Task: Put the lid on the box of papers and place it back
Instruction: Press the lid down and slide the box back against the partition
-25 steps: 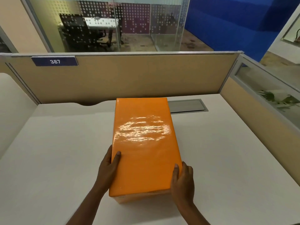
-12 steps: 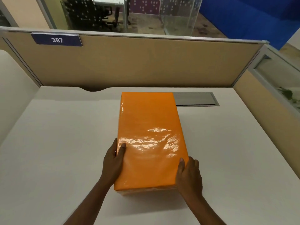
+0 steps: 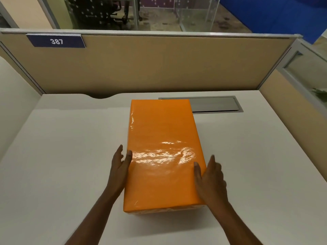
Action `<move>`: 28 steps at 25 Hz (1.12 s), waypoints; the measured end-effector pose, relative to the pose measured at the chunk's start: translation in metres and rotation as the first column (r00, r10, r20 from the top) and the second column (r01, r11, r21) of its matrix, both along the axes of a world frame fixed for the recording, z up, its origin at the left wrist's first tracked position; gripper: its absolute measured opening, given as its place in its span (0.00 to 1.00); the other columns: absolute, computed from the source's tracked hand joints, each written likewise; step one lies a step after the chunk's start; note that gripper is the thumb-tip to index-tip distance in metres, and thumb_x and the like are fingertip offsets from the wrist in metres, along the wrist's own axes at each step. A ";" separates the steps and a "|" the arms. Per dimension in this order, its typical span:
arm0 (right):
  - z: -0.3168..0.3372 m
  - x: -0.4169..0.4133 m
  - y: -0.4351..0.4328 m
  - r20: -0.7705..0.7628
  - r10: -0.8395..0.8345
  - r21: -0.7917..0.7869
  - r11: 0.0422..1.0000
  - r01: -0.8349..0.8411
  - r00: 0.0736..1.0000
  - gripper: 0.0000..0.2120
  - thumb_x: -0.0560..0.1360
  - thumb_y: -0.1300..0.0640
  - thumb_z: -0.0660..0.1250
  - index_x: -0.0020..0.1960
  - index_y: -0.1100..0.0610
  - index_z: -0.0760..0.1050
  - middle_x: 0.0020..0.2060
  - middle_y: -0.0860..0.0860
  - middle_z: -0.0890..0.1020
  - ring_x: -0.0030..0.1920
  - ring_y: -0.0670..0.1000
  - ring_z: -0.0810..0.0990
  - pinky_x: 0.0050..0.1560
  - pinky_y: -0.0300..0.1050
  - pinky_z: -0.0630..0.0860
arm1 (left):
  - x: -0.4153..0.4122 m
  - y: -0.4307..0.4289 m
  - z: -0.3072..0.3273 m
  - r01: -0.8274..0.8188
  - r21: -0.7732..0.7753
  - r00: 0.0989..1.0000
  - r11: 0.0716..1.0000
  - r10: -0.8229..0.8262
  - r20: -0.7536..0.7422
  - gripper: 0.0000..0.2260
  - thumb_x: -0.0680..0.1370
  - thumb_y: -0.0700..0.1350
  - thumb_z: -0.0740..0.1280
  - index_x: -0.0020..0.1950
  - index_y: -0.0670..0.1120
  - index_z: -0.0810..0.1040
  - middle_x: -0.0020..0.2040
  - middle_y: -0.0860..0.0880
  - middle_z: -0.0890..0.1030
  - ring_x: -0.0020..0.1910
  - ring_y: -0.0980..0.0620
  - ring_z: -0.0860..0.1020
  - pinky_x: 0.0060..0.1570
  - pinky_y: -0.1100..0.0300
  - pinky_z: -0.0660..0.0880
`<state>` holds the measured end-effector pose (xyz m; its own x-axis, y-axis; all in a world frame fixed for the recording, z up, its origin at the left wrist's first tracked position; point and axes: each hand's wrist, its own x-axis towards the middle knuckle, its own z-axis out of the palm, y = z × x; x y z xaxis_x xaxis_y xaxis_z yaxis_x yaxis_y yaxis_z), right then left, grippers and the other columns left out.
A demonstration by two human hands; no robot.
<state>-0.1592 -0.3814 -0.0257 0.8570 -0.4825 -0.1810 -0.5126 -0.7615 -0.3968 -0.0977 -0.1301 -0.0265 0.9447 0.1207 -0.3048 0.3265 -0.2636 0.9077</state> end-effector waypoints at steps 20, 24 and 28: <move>-0.016 0.116 -0.011 0.123 0.207 0.099 0.971 -0.220 0.970 0.28 0.80 0.44 0.49 0.76 0.51 0.47 0.77 0.53 0.54 0.72 0.60 0.63 0.66 0.57 0.67 | 0.091 -0.016 -0.018 0.125 0.175 0.977 0.977 -0.152 0.149 0.27 0.81 0.54 0.56 0.78 0.52 0.52 0.76 0.45 0.65 0.72 0.41 0.68 0.69 0.40 0.66; -0.005 0.133 -0.008 0.099 0.174 -0.042 0.984 -0.171 0.980 0.27 0.78 0.43 0.52 0.73 0.55 0.56 0.76 0.55 0.56 0.72 0.62 0.62 0.67 0.64 0.64 | 0.105 -0.018 -0.010 0.088 0.485 0.947 0.870 -0.225 0.231 0.30 0.81 0.53 0.58 0.79 0.53 0.48 0.80 0.44 0.53 0.77 0.40 0.55 0.72 0.39 0.56; 0.009 0.172 -0.005 0.152 0.290 -0.091 0.956 -0.278 0.945 0.30 0.78 0.42 0.52 0.75 0.54 0.52 0.77 0.53 0.51 0.75 0.60 0.54 0.70 0.66 0.55 | 0.143 -0.024 0.002 0.177 0.575 0.931 0.799 -0.325 0.165 0.29 0.81 0.56 0.56 0.79 0.51 0.51 0.80 0.45 0.53 0.78 0.40 0.52 0.74 0.40 0.51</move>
